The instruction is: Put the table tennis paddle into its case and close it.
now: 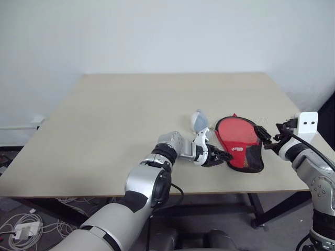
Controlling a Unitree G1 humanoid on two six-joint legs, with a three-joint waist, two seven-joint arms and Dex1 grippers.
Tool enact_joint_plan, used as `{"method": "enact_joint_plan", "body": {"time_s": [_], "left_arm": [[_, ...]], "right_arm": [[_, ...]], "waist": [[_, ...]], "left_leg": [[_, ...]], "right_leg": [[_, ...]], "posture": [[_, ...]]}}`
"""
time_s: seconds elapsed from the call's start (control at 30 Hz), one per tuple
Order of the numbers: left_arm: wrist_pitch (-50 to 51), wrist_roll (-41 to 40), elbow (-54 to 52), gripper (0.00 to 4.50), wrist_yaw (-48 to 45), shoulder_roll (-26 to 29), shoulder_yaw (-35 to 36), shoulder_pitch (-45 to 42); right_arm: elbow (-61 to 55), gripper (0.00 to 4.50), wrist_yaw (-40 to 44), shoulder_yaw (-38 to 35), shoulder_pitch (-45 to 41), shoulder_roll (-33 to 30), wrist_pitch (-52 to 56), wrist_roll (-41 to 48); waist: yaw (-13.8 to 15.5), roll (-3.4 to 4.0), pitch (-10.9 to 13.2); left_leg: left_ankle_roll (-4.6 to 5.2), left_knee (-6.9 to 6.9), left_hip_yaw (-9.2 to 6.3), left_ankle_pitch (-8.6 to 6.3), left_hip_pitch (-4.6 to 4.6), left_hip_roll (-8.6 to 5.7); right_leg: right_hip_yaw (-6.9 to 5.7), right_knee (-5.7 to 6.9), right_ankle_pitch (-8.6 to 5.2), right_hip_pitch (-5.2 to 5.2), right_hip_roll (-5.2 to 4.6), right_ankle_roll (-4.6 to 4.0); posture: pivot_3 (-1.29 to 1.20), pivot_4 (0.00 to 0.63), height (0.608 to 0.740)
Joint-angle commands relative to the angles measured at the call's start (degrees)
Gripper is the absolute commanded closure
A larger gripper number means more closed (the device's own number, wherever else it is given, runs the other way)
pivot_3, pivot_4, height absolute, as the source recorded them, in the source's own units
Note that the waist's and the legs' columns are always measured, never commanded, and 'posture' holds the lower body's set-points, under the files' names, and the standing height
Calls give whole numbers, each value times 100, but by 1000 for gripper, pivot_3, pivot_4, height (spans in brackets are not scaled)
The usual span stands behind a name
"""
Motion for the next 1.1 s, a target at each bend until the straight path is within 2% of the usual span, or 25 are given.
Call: {"method": "enact_joint_plan", "body": {"time_s": [0.03, 0.13, 0.57, 0.7, 0.8, 1.03, 1.1], "left_arm": [[-69, -115, -65, 3352, 16, -1372, 27, -252], [6, -171, -59, 4441, -63, -1359, 45, -272], [253, -116, -207, 4480, -391, -1103, -126, -220], [-402, 364, -455, 4480, -857, -1124, -867, -27], [-643, 358, -495, 3926, -706, -1205, -924, 42], [-440, -96, 5, 1628, 293, -1260, -167, -160], [-376, -293, 72, 1628, 370, -1337, 64, -238]], "right_arm": [[-128, 275, -79, -188, -81, -3, -94, -27], [-138, 275, -136, -234, -49, 14, -89, -24], [-232, 275, -243, -170, -37, 122, -113, -43], [-154, 275, -255, -100, -69, 140, -183, -111], [-124, 275, -278, -40, -101, 184, -214, -173], [-184, 275, -281, -2, -47, 243, -216, -251], [-231, 275, -277, -30, -1, 238, -189, -251]], "waist": [[0, 0, 0], [0, 0, 0], [-1, 0, 0], [0, 1, 0], [-1, 1, 0], [-1, 0, 0], [-1, 0, 0]], "left_leg": [[0, -1, 0, 0, 0, 0], [0, -1, 0, 0, 0, 0], [0, -1, 1, 0, 0, 0], [0, -1, 3, 0, 0, 0], [-1, -2, 3, 0, 0, 0], [1, -5, 2, 0, 0, 0], [1, -2, 1, 0, 3, 0]], "right_leg": [[1, 0, 0, -1, 0, 0], [1, 0, 0, 0, 0, 0], [1, 0, 0, 0, 0, 0], [2, 0, 0, 0, -1, 0], [4, 0, 0, 0, -1, -1], [3, 0, 0, -3, 0, 0], [2, 0, 0, 0, 0, 1]], "posture": [[0, 0, 740], [0, 0, 740], [0, 0, 740], [0, 0, 740], [0, 0, 740], [0, 0, 740], [0, 0, 740]]}}
